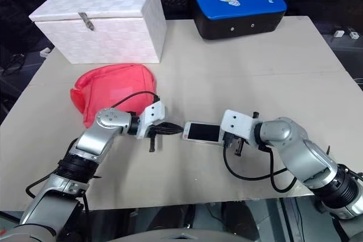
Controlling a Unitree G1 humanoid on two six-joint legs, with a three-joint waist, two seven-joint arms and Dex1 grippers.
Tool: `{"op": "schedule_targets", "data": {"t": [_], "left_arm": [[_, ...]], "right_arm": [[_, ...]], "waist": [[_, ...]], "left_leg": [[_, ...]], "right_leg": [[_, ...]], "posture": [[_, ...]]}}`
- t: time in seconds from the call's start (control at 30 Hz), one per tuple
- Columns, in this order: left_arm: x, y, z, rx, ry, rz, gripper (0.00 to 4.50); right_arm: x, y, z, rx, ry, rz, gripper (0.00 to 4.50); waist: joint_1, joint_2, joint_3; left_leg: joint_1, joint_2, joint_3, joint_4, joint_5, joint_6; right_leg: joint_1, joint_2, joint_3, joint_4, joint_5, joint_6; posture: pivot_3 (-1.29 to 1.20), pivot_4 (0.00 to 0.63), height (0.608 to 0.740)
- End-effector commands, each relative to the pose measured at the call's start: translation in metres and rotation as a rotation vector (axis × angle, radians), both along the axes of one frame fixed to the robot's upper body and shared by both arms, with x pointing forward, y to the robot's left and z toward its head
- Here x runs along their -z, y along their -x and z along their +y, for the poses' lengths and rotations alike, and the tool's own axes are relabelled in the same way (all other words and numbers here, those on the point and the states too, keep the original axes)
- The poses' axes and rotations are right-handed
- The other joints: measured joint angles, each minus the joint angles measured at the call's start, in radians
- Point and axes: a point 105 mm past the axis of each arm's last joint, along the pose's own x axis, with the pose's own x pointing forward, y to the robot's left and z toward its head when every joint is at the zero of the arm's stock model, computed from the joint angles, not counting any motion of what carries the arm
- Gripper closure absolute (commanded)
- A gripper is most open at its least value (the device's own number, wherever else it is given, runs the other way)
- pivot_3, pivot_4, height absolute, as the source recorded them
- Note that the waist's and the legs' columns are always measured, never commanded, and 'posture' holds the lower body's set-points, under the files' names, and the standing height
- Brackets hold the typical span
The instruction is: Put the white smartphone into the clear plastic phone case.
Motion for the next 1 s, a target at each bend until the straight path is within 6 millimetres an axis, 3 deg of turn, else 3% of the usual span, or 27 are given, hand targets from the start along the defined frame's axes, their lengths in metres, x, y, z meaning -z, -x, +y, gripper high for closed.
{"op": "schedule_targets", "data": {"t": [0.03, 0.3, 0.4, 0.5, 0.7, 1.0], "left_arm": [[-0.005, 0.005, -0.011, 0.047, 0.03, -0.016, 4.5], [-0.02, 0.003, 0.016, -0.004, 0.047, -0.039, 4.5], [-0.038, 0.013, 0.009, 0.058, 0.131, 0.004, 4.5], [-0.041, 0.017, -0.004, 0.102, 0.154, 0.016, 4.5], [-0.023, 0.002, -0.036, 0.091, 0.131, 0.003, 4.5], [0.008, 0.003, -0.031, 0.076, 0.042, 0.03, 4.5]], "right_arm": [[0.0, 0.01, 0.022, -0.097, -0.044, 0.007, 4.47], [-0.016, 0.001, -0.003, 0.017, -0.1, -0.034, 4.47], [-0.034, -0.004, -0.018, 0.129, -0.219, -0.049, 4.47], [-0.041, -0.001, -0.025, 0.161, -0.265, -0.044, 4.47], [-0.04, 0.002, -0.011, 0.163, -0.391, 0.004, 4.47], [-0.012, 0.0, 0.004, 0.153, -0.362, 0.1, 4.47]], "waist": [[-0.004, 0.0, 0.0], [-0.01, -0.001, 0.001], [-0.009, 0.0, 0.001], [-0.005, 0.0, 0.001], [0.014, -0.001, 0.001], [0.009, -0.001, 0.001]], "left_leg": [[0.001, 0.0, 0.0, 0.0, 0.0, 0.0], [0.0, 0.0, 0.0, 0.0, 0.0, 0.0], [-0.003, 0.0, 0.0, 0.0, 0.0, 0.0], [-0.004, 0.0, 0.0, 0.0, 0.0, 0.0], [-0.006, 0.0, -0.001, 0.001, 0.0, 0.0], [-0.005, 0.0, 0.0, 0.001, 0.0, 0.0]], "right_leg": [[0.001, 0.0, 0.0, 0.0, 0.0, 0.0], [0.0, 0.0, 0.0, 0.0, 0.0, 0.0], [-0.003, 0.0, 0.0, 0.0, 0.0, 0.0], [-0.004, 0.0, 0.0, -0.001, 0.0, 0.0], [-0.004, -0.001, -0.001, -0.001, 0.0, 0.0], [-0.004, 0.0, 0.0, -0.001, 0.0, 0.0]], "posture": [[0.0, 0.15, 0.74], [0.0, 0.15, 0.74], [0.0, 0.15, 0.74], [0.0, 0.15, 0.74], [0.0, 0.15, 0.74], [0.0, 0.15, 0.74]]}}
